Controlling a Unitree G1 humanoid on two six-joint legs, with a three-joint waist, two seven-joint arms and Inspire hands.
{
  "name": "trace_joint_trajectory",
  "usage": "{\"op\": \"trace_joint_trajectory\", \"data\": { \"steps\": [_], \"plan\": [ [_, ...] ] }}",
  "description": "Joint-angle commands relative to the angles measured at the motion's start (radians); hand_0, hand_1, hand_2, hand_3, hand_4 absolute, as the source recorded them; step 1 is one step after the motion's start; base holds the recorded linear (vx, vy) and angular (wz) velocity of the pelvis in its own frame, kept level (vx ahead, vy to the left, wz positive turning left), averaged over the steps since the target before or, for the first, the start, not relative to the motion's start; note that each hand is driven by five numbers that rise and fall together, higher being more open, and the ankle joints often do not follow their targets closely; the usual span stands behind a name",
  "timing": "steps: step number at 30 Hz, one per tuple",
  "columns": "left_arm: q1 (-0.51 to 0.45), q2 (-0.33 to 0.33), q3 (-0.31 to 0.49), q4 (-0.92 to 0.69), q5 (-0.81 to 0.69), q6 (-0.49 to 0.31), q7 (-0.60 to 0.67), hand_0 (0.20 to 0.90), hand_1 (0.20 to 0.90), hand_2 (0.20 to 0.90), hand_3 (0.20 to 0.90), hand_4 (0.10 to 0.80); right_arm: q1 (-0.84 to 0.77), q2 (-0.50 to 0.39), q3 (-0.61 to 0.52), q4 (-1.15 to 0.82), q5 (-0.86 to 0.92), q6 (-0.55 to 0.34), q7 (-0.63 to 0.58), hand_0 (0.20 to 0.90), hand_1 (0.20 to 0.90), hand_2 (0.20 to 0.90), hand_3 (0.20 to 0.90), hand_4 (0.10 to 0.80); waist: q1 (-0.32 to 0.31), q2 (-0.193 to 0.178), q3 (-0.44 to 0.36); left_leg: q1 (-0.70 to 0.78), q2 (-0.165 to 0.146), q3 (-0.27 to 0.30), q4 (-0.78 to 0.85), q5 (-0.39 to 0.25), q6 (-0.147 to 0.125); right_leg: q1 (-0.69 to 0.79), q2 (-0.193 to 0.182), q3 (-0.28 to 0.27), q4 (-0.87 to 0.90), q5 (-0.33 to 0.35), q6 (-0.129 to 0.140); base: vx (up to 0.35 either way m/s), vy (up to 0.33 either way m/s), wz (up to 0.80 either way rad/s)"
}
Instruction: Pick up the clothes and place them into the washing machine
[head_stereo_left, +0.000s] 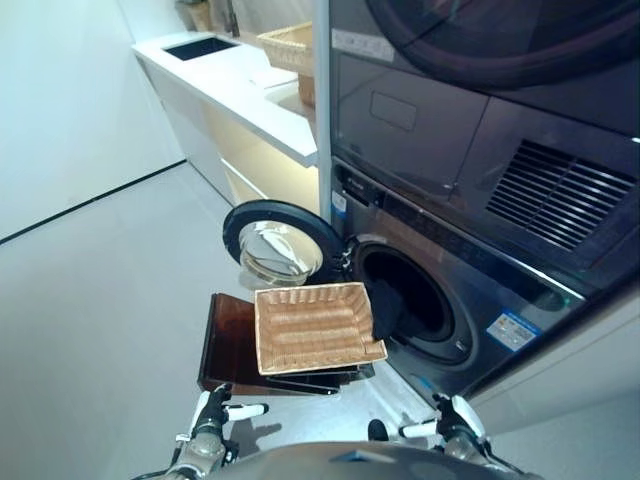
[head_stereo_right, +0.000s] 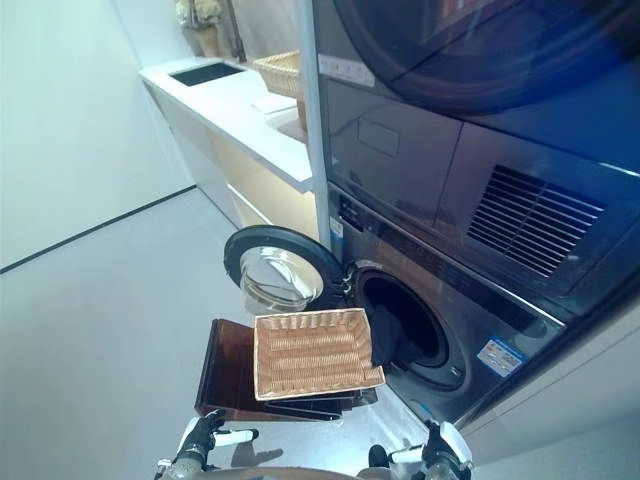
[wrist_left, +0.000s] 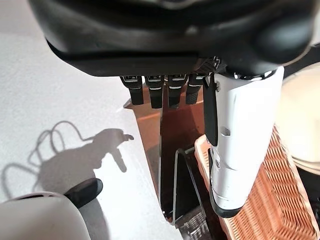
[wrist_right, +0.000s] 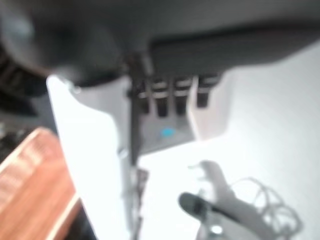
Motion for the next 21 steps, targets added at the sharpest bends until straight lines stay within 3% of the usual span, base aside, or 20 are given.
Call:
{"op": "trace_joint_trajectory", "data": {
  "steps": [1,11,21],
  "plan": [
    [-0.033,0.037,0.000,0.087,0.038,0.010,-0.010,0.900,0.900,0.900,0.900,0.800,-0.059,0.011,-0.010,0.016,0.028,-0.036,0.033,0.900,0.900,0.900,0.900,0.800,0.004,-0.001,0.009,-0.020,-0.023,-0.023,-0.002,0.052,-0.055,0.065,0.073,-0.015,0.081,-0.110,-0.029,-0.004,-0.063,-0.03],
    [-0.034,0.012,-0.042,0.094,0.089,0.045,-0.065,0.900,0.900,0.900,0.900,0.800,-0.012,0.030,-0.041,0.100,0.038,0.012,0.094,0.900,0.900,0.900,0.900,0.800,0.001,-0.015,-0.020,-0.011,-0.010,-0.048,-0.002,0.062,-0.059,0.094,0.085,-0.038,0.081,-0.124,-0.040,-0.025,-0.044,0.11],
    [-0.029,0.002,-0.058,0.093,0.085,0.051,-0.099,0.900,0.900,0.900,0.900,0.800,-0.026,0.048,0.034,0.082,-0.049,0.026,0.137,0.900,0.900,0.900,0.900,0.800,-0.003,-0.025,-0.040,0.005,0.002,-0.042,-0.002,0.055,-0.059,0.115,0.094,-0.042,0.075,-0.132,-0.044,-0.011,-0.023,-0.02]
  ]
}}
